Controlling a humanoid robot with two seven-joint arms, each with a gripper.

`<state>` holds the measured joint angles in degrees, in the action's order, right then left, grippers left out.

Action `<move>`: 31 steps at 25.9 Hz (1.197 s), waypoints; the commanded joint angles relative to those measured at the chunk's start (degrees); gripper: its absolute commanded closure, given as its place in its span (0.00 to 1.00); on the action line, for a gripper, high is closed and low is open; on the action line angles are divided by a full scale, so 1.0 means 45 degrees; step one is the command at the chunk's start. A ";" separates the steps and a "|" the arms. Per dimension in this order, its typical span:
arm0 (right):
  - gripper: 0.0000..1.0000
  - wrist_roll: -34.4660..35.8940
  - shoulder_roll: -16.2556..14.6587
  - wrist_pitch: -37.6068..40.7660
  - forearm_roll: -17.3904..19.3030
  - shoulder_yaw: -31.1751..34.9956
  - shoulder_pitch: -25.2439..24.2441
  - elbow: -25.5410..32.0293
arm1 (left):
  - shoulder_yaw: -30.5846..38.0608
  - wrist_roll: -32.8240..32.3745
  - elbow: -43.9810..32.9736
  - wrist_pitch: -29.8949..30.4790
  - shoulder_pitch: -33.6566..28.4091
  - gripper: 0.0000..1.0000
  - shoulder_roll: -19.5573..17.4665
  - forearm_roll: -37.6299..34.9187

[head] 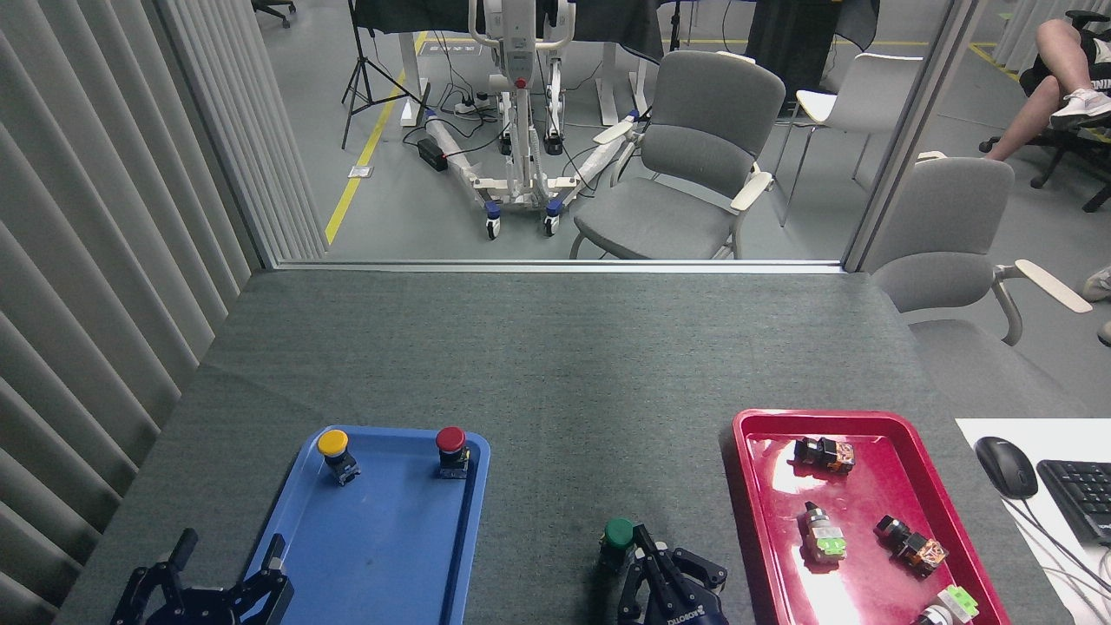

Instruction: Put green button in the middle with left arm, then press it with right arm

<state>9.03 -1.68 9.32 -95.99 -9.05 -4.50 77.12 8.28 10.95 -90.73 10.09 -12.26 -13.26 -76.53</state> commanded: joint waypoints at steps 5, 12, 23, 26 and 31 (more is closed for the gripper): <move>1.00 0.0199 0.0062 -0.0118 0.0062 0.0038 0.0023 0.0049 | -0.0004 0.0008 0.0142 -0.0017 0.0089 0.01 -0.0022 0.0152; 1.00 0.1586 0.0218 -0.1036 0.0198 0.0194 0.0043 0.0811 | -0.0004 0.0008 0.0142 -0.0017 0.0089 0.01 -0.0022 0.0152; 0.00 0.1742 0.0218 -0.1759 0.0824 0.1639 -0.0660 0.1494 | -0.0102 0.0008 0.0103 -0.0837 0.0089 0.01 -0.0218 0.0269; 0.00 0.1723 0.0218 -0.1544 0.0921 0.2186 -0.0875 0.1670 | -0.0102 -0.0012 0.0103 -0.0856 0.0089 0.01 -0.0237 0.0289; 0.00 0.1684 0.0198 -0.1603 0.1859 0.2303 -0.0797 0.1651 | -0.0121 -0.0090 0.0103 -0.0856 0.0089 0.01 -0.0237 0.0289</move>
<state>16.96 -0.80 2.09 -89.73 0.84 -8.26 84.47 7.75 10.71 -90.22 6.26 -11.87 -14.31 -75.26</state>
